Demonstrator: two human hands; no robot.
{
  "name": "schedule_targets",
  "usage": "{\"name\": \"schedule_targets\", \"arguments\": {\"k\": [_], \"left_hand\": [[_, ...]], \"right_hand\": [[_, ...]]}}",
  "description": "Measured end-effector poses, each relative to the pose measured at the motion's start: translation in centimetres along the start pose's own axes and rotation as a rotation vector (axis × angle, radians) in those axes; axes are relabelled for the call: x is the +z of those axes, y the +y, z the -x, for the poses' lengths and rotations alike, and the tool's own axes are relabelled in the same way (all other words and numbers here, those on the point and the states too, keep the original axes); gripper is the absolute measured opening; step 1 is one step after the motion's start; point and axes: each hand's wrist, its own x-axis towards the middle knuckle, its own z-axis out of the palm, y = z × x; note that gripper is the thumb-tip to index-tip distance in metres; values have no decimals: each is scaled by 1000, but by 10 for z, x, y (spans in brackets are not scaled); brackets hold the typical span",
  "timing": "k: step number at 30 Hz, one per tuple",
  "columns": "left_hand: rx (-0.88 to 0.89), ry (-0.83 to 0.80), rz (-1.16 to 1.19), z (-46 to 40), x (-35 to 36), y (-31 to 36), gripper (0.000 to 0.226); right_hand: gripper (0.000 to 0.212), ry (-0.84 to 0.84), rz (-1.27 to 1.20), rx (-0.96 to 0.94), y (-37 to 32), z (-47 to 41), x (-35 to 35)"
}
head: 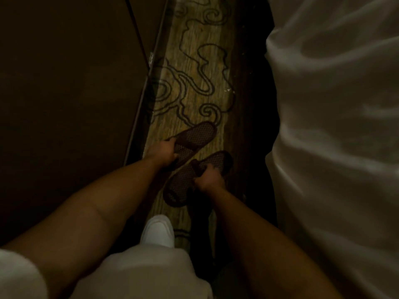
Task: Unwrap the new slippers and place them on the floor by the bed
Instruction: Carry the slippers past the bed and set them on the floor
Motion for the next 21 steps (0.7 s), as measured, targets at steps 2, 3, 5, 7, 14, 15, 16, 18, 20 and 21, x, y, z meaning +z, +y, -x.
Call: {"name": "schedule_targets", "arguments": {"k": [2, 3, 5, 7, 14, 15, 16, 18, 20, 21], "left_hand": [[-36, 22, -2, -2, 4, 4, 64], [-57, 31, 22, -3, 5, 7, 60], [-90, 50, 78, -7, 8, 7, 55], [-90, 52, 138, -12, 11, 5, 54], [74, 54, 173, -19, -3, -4, 50], [103, 68, 161, -21, -7, -5, 50], [138, 86, 143, -23, -13, -5, 48], [200, 113, 89, -28, -26, -4, 45], [235, 106, 18, -34, -39, -2, 42], [245, 101, -4, -37, -44, 0, 40]], "right_hand": [[63, -20, 42, 10, 7, -3, -5], [62, -33, 48, 12, 10, -5, -7], [57, -52, 48, 7, 15, -11, -8], [51, -61, 57, 9, 16, -16, -4], [37, 24, -282, 45, -4, -26, 22], [39, 11, -426, 75, -8, -27, 23], [39, -15, -553, 99, -12, -27, 23], [38, -57, -740, 121, -22, -28, 24], [46, -84, -865, 110, -32, -28, 29], [51, -105, -892, 104, -37, -26, 31]]}}
